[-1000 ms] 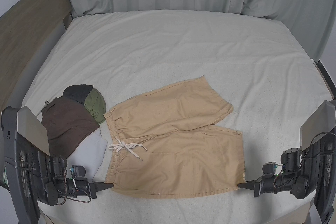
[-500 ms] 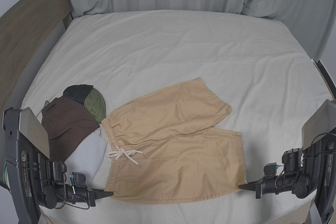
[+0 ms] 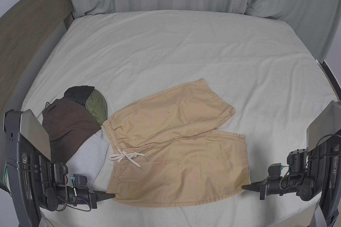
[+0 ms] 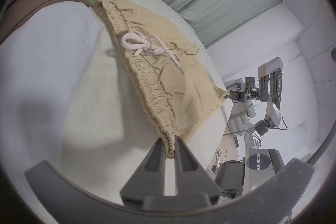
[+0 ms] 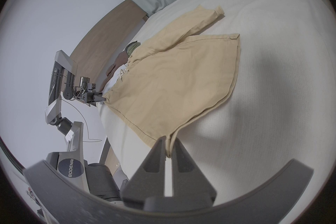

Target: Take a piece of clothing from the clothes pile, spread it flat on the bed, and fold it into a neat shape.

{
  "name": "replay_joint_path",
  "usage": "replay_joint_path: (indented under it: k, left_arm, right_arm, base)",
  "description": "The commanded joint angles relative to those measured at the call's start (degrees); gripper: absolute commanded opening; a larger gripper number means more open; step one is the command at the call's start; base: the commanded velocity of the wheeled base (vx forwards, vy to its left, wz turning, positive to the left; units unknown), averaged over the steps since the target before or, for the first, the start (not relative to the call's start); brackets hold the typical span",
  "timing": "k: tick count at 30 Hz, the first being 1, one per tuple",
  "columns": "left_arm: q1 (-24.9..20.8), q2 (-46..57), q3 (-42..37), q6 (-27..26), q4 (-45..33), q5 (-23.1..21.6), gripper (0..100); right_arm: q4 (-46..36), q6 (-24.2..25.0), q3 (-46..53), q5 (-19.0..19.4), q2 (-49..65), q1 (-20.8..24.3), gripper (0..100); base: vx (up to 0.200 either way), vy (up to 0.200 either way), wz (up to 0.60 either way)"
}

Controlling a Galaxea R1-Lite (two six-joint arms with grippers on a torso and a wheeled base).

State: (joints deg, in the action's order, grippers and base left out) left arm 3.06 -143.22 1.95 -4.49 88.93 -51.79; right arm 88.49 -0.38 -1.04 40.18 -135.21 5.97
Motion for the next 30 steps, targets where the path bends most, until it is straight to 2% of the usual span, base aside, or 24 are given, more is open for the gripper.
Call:
replay_joint_path:
  k: [1, 7, 13, 17, 30]
  left_arm:
    - [-0.4, 1.4, 0.9, 0.4, 0.2, -0.9, 0]
    - [-0.7, 4.7, 2.5, 4.0, 0.2, -1.7, 0]
    - [-2.4, 10.9, 4.4, 13.6, 0.2, -1.7, 0]
    - [-2.8, 13.4, 4.7, 17.0, 0.2, -1.6, 0]
    - [-3.0, 13.8, 6.8, 17.6, 0.1, -0.9, 0]
  right_arm:
    - [0.1, 0.2, -1.1, 0.3, 0.9, 0.0, 0]
    - [0.0, 3.2, -2.5, 0.3, 5.0, 1.0, 0]
    - [0.0, 8.6, -4.2, 0.2, 9.6, 2.0, 0]
    - [0.0, 8.8, -4.5, -0.1, 11.0, 2.6, 0]
    - [0.1, 11.5, -7.5, -0.4, 14.4, 3.0, 0]
  base:
    - [0.000, 0.000, 0.00]
    - [0.000, 0.000, 0.00]
    - [0.000, 0.000, 0.00]
    - [0.000, 0.000, 0.00]
    - [0.000, 0.000, 0.00]
